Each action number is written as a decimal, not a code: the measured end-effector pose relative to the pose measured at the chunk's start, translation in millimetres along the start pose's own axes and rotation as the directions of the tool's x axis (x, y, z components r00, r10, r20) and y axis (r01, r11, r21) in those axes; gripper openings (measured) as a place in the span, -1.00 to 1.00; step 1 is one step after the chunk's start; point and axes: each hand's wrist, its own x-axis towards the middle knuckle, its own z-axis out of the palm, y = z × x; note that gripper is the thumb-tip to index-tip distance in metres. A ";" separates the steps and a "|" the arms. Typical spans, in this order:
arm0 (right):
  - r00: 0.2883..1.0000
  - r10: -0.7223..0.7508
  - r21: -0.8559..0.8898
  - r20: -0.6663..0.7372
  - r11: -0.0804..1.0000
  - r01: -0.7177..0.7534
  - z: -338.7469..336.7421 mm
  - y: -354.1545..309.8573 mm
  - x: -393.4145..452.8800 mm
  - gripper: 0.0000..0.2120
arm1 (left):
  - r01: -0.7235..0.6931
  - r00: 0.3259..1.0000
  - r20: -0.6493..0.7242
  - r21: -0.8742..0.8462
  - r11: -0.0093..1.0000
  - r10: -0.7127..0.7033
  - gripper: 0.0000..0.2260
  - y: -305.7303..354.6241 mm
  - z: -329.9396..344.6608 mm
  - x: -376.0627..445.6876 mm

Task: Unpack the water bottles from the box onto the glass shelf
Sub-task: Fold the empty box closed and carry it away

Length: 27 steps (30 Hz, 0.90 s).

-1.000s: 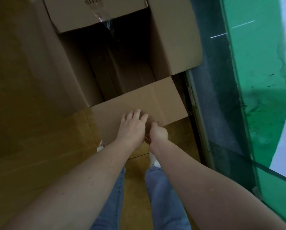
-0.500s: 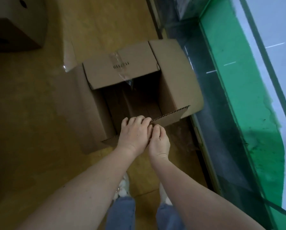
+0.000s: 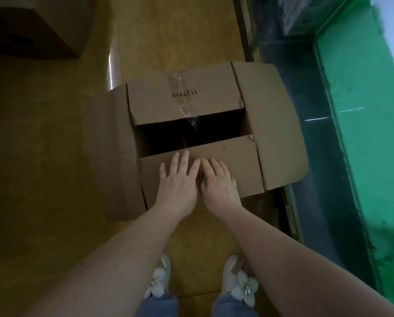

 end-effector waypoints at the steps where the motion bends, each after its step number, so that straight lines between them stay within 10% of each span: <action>1: 1.000 -0.017 -0.013 0.006 1.000 0.017 -1.1 0.4 6.8 -0.51 | 0.025 1.000 0.000 -0.030 0.999 -0.025 -0.48 0.9 1.2 5.9; 13: 0.987 0.026 -0.067 0.158 0.998 -0.016 5.9 16.9 37.6 -0.53 | 0.150 0.983 0.128 -0.119 0.981 -0.135 -0.48 6.5 25.6 34.7; 27: 0.998 -0.056 -0.065 -0.005 0.996 0.055 -27.6 -30.7 26.9 -0.49 | 0.219 0.937 -0.167 -0.407 0.887 -0.308 -0.51 -35.1 -6.9 -3.4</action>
